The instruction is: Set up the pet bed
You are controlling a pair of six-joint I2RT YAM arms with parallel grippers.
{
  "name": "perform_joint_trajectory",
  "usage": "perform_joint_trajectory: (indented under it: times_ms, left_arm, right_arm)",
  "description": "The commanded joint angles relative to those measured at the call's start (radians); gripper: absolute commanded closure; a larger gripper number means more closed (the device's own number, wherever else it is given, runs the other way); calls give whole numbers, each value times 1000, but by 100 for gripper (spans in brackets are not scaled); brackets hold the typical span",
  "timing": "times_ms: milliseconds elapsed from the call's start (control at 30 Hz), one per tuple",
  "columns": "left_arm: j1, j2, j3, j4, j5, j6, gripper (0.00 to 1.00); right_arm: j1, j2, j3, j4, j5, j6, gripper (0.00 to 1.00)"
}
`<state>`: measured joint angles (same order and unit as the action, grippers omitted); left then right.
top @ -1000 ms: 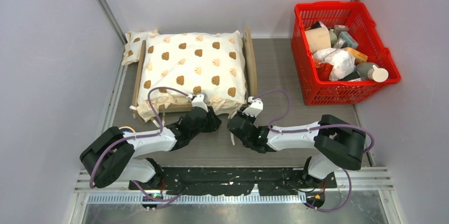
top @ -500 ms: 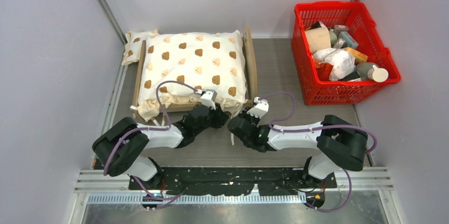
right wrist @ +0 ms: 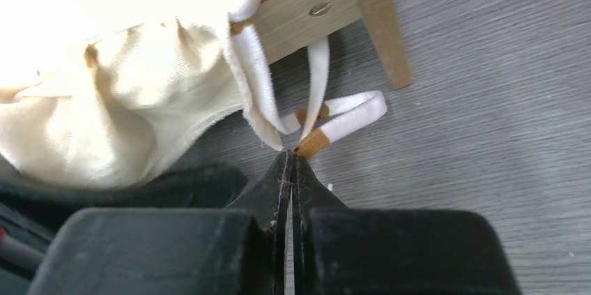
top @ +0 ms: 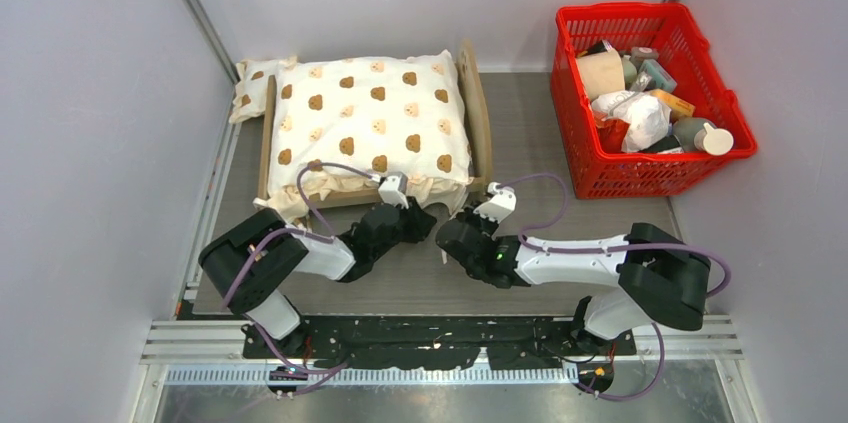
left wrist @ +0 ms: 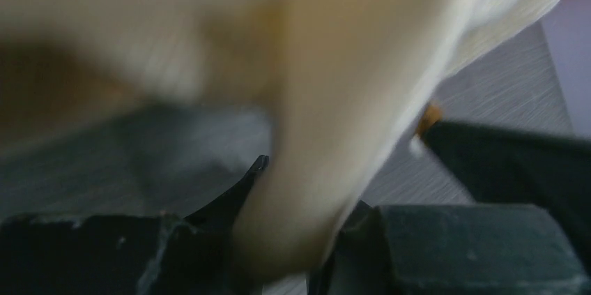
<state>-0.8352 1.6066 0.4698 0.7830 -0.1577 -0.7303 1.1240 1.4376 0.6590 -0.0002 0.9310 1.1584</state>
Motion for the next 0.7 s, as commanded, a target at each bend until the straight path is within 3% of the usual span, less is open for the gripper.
perform_joint_trajectory:
  times_ms: [0, 133, 300, 533, 667]
  left_arm:
    - [-30, -28, -123, 130, -29, -30, 74]
    - [-45, -103, -180, 151, -25, 36, 70]
    - [-56, -180, -258, 292, 63, 129, 58]
    - [-74, -195, -166, 271, 154, 141, 55]
    - [-79, -129, -130, 358, 216, 196, 53]
  right_arm:
    - [0, -46, -16, -34, 105, 24, 95]
    - [-9, -58, 3, -48, 78, 33, 95]
    - [-8, -173, -36, -87, -11, 29, 95]
    - [-7, -303, -118, -24, -90, 3, 95]
    - [-7, -320, -118, -7, -122, -10, 95]
